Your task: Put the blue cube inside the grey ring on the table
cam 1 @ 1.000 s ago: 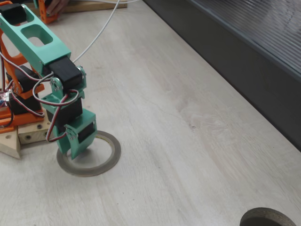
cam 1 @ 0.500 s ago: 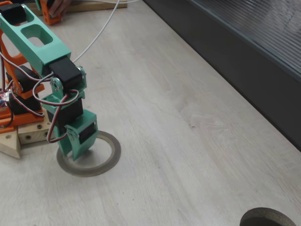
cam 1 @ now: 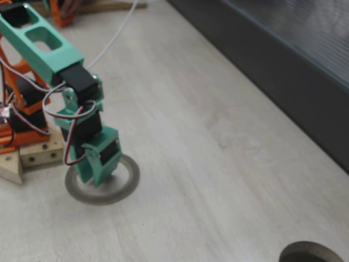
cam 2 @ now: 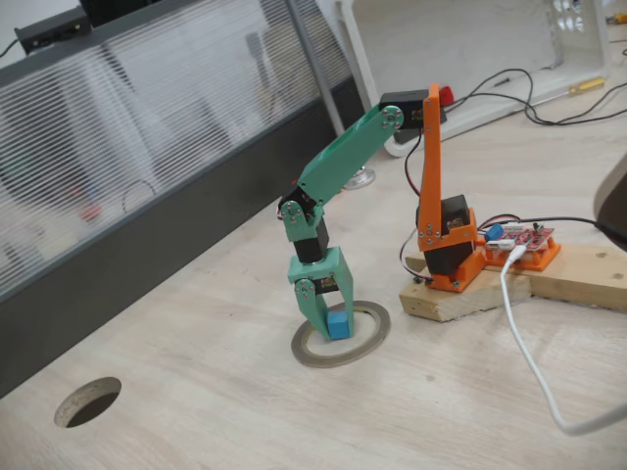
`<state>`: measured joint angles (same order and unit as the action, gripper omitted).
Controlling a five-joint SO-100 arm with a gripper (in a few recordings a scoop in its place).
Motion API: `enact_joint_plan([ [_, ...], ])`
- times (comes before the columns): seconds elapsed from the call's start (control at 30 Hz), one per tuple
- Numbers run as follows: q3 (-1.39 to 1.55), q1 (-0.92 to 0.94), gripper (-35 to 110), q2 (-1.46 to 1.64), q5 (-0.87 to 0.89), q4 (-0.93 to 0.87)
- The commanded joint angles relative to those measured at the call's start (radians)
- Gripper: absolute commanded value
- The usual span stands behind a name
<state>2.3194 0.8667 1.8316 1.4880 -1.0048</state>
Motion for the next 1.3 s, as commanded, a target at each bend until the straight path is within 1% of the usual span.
enact_joint_plan([
  [0.0, -0.003, -0.028, 0, 0.028, -0.002, -0.005],
  [1.27, 0.011, -0.025, 0, 0.034, 0.0, -0.02],
])
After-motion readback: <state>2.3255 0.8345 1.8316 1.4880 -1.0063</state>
